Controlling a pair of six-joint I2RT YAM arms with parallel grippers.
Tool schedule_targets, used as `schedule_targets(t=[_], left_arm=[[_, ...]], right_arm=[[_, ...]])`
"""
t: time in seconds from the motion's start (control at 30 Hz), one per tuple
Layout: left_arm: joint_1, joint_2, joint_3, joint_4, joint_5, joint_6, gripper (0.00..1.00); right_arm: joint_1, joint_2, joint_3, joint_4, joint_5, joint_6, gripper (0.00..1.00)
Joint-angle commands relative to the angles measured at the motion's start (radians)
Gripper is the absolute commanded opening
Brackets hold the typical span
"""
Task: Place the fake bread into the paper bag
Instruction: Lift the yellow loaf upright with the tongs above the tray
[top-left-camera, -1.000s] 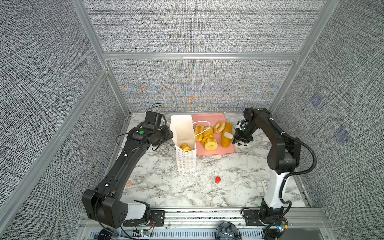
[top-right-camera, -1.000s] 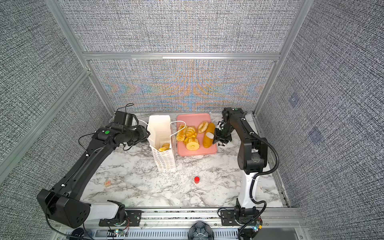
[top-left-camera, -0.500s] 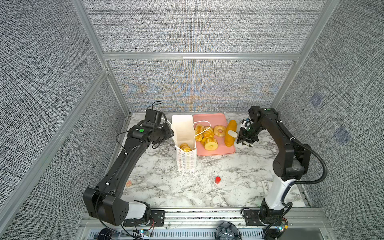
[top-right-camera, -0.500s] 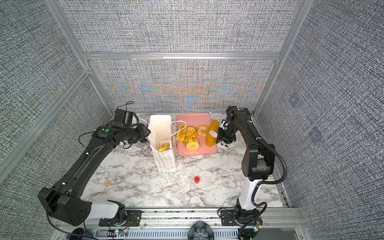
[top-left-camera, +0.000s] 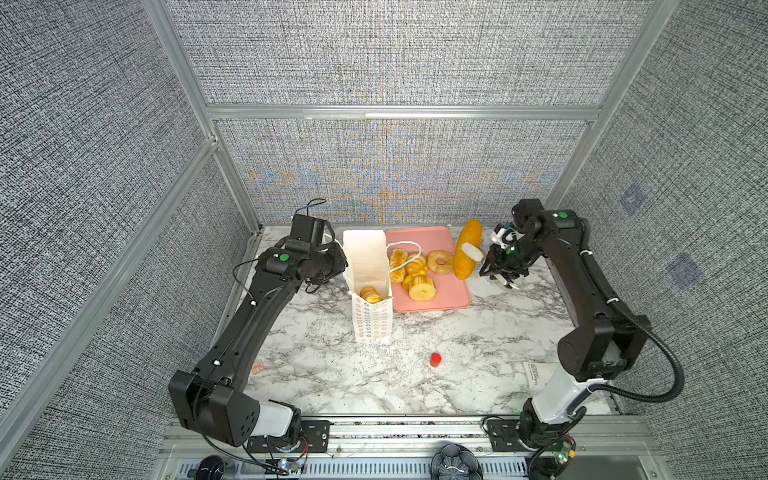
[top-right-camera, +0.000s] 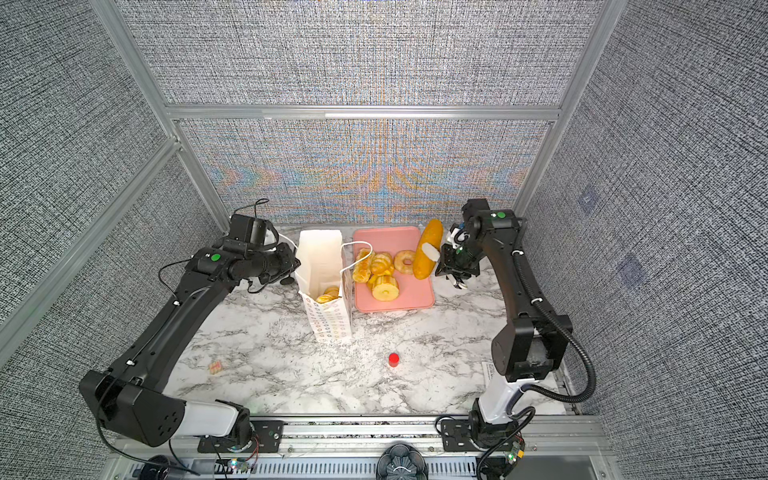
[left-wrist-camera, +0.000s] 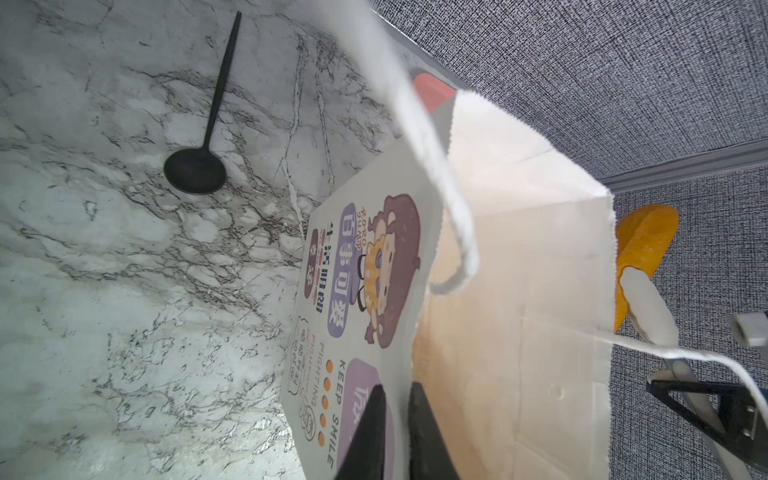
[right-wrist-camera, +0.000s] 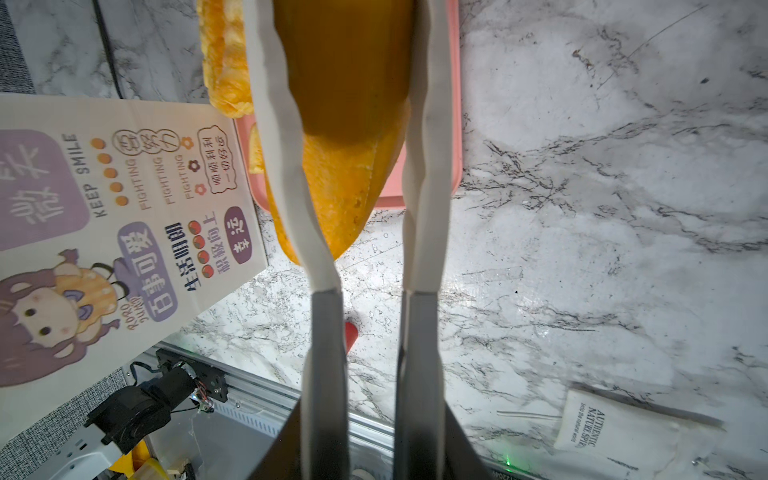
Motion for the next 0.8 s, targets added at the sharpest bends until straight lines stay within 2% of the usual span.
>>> schedule_targets(t=[0.0, 0.23, 0.77], left_arm=[[0.003, 0.002, 0.005, 0.015, 0.019, 0.013, 0.08], [0.003, -0.009, -0.003, 0.018, 0.019, 0.008, 0.0], [0.003, -0.018, -0.013, 0.031, 0.019, -0.003, 0.0]], right_arm=[[0.001, -0.026, 0.022, -0.007, -0.068, 0.019, 0.34], [0.015, -0.054, 0.089, -0.013, -0.128, 0.047, 0.34], [0.127, -0.077, 0.271, -0.008, -0.146, 0.07, 0.34]])
